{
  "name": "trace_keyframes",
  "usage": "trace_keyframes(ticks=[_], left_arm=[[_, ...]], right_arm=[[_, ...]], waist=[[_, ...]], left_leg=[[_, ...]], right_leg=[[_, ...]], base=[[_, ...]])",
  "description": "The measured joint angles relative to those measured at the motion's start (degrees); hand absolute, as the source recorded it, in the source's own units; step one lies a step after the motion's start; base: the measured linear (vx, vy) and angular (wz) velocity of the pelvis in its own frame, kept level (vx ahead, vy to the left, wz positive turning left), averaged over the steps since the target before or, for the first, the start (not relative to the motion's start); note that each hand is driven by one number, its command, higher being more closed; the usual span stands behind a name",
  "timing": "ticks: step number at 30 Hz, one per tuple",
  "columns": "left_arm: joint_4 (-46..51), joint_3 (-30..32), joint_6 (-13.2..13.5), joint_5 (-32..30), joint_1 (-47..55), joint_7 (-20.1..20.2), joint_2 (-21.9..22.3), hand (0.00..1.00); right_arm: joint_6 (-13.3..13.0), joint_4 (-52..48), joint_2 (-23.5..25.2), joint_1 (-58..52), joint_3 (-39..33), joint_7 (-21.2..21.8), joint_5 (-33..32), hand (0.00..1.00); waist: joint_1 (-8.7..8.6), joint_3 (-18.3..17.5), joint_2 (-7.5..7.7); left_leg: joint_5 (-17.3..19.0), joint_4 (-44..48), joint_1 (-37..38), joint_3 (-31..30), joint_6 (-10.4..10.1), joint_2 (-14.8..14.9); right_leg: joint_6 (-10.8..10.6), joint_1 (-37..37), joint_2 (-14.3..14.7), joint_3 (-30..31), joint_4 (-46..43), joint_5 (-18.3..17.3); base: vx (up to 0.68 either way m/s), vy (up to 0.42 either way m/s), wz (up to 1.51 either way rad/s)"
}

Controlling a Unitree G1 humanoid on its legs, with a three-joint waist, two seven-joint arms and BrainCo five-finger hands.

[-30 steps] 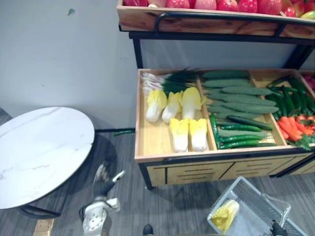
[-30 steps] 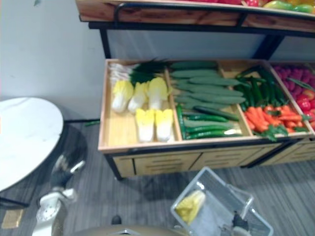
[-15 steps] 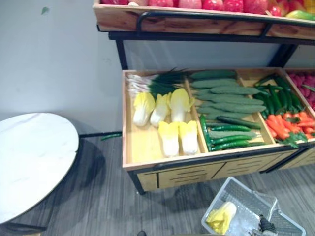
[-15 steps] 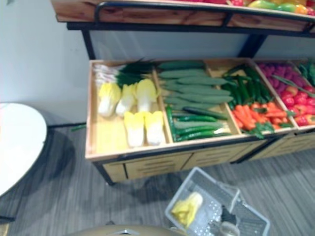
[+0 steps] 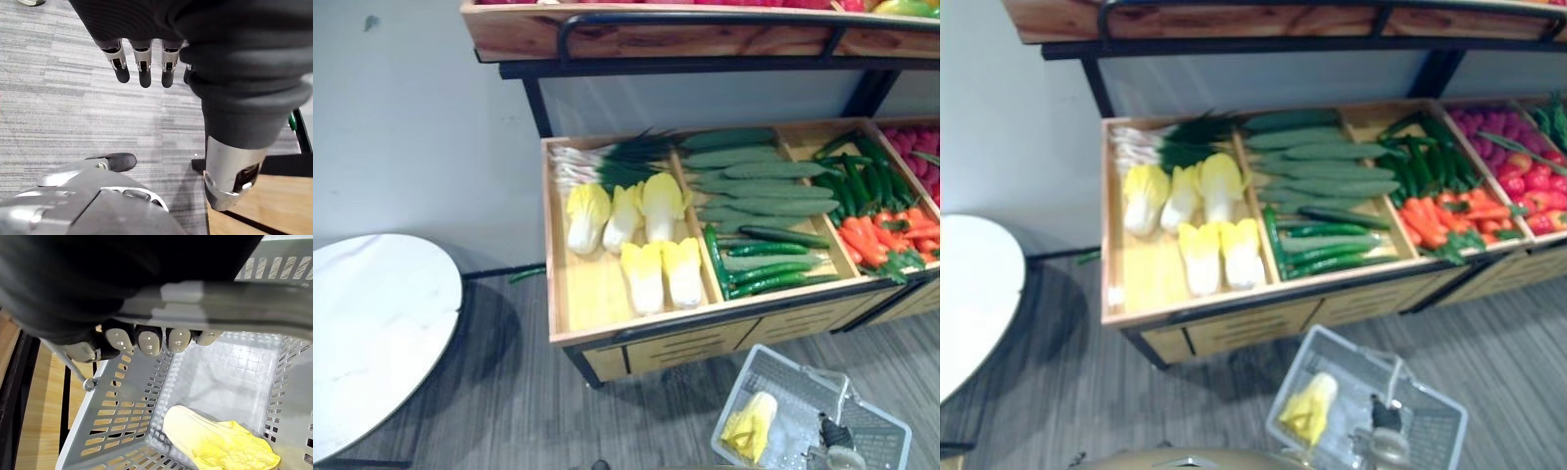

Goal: Pick vegetable in the basket

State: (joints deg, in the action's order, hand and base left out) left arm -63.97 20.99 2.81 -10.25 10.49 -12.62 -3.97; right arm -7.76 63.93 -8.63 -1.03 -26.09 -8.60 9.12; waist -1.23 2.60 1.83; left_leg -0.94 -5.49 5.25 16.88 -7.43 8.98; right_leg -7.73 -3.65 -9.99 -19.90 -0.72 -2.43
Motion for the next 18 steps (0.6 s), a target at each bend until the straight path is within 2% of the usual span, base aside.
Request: trace_keyframes(ticks=[1,2,5,8,10,11,12,13,14,15,16,17,18], left_arm=[[0.0,-1.3,0.0,-0.1,0.0,0.3,0.0,0.0],[0.0,-3.0,0.0,-1.0,-0.1,0.6,-0.2,0.0],[0.3,-7.8,0.6,-3.7,-1.8,0.6,-1.2,0.0],[0.2,-10.8,1.0,-5.8,-3.2,1.0,-2.8,0.0],[0.2,-11.5,1.0,-6.6,-4.1,1.0,-3.2,0.0],[0.2,-11.7,1.0,-7.8,-4.7,1.1,-3.2,0.0],[0.6,-11.8,1.0,-8.9,-5.0,1.3,-3.1,0.0],[0.9,-11.7,1.0,-9.3,-5.3,1.4,-2.8,0.0],[2.7,-11.8,1.0,-10.3,-5.3,1.6,-3.0,0.0],[2.7,-12.2,0.9,-10.5,-5.0,1.6,-3.0,0.0],[2.9,-12.2,0.8,-10.8,-3.9,1.6,-3.1,0.0],[2.8,-11.6,0.8,-10.7,-3.7,1.7,-3.5,0.0],[2.5,-11.7,0.9,-10.7,-3.5,1.7,-2.9,0.0]], right_arm=[[0.0,-0.1,-0.3,0.4,0.1,0.0,0.0,1.0],[-0.1,-0.2,-0.4,1.1,0.1,0.0,0.0,1.0],[-0.5,-0.7,-1.0,1.9,-0.9,-0.1,-0.3,1.0],[-0.5,-1.9,-0.2,1.4,-2.8,-0.2,-0.7,1.0],[-0.6,-3.5,0.6,0.9,-2.9,-0.4,-2.0,1.0],[-0.6,-4.4,0.7,0.8,-2.7,-0.4,-3.0,1.0],[-0.6,-5.1,0.4,1.0,-2.4,-0.3,-2.9,1.0],[-0.6,-5.6,0.5,1.2,-2.3,-0.3,-2.9,1.0],[-0.4,-5.6,0.5,1.3,-3.4,-0.7,-3.1,1.0],[-0.3,-5.2,0.2,0.9,-3.5,-0.8,-3.1,1.0],[-0.6,-5.0,0.2,-0.3,-3.3,-0.8,-3.0,1.0],[-0.8,-5.0,0.5,-0.8,-2.9,-0.8,-2.8,1.0],[-1.0,-4.8,0.0,-0.8,-2.7,-0.8,-2.7,1.0]], waist=[[0.1,0.6,-0.35],[0.01,2.0,0.05],[-0.22,4.0,-0.78],[-0.38,4.6,-0.11],[-0.58,4.8,0.0],[-0.88,4.8,-0.14],[-0.73,4.8,-1.65],[-0.78,6.2,-1.99],[-1.3,7.6,-1.36],[-1.73,7.9,-1.18],[-1.73,7.6,-0.73],[-1.57,7.4,0.52],[-1.53,6.8,-0.63]], left_leg=[[0.6,0.1,1.2,1.7,-0.2,0.3],[2.7,3.5,0.8,3.1,-0.2,0.8],[8.1,12.5,-1.1,6.9,0.1,2.9],[10.8,14.2,-1.1,12.2,-0.2,3.6],[11.1,13.8,-1.3,16.2,0.2,3.8],[10.3,13.9,-1.9,19.4,1.4,3.9],[9.2,12.9,-2.1,23.3,3.1,5.4],[9.2,12.8,-1.8,25.4,3.1,5.8],[9.1,12.6,0.2,28.1,3.1,5.6],[9.1,12.8,1.4,29.2,3.1,5.6],[9.2,13.8,3.4,32.1,3.2,5.5],[9.7,15.5,3.6,34.9,3.9,4.6],[10.9,14.1,2.3,33.9,4.6,4.0]], right_leg=[[0.1,0.5,0.0,2.1,-1.6,-0.2],[0.2,1.6,-0.2,4.4,-4.0,-0.7],[0.4,6.1,-0.1,10.0,-10.3,-0.8],[-0.2,9.4,0.2,15.0,-11.8,0.1],[-0.1,12.3,1.3,16.5,-10.3,4.4],[0.5,14.1,2.6,15.8,-7.4,9.8],[2.3,13.8,4.0,14.3,-1.3,16.2],[5.2,14.7,3.6,10.5,-5.7,13.0],[8.0,16.7,1.3,3.6,-22.5,2.7],[8.2,16.2,0.0,1.0,-28.5,0.2],[9.1,14.7,-1.7,-2.5,-33.9,0.2],[9.4,13.9,-1.1,-4.1,-31.5,0.7],[9.0,12.8,0.8,-3.4,-25.2,1.5]], base=[[0.02,0.032,-0.64],[0.01,0.039,-0.7],[-0.04,0.043,-0.79],[-0.11,0.07,-0.94],[-0.1,0.101,-1.16],[-0.11,0.107,-1.4],[-0.12,0.089,-1.41],[-0.12,0.054,-1.29],[-0.09,0.048,-0.84],[-0.07,0.06,-1.01],[-0.06,0.038,-1.22],[-0.12,0.022,-1.41],[-0.22,0.017,-1.61]])
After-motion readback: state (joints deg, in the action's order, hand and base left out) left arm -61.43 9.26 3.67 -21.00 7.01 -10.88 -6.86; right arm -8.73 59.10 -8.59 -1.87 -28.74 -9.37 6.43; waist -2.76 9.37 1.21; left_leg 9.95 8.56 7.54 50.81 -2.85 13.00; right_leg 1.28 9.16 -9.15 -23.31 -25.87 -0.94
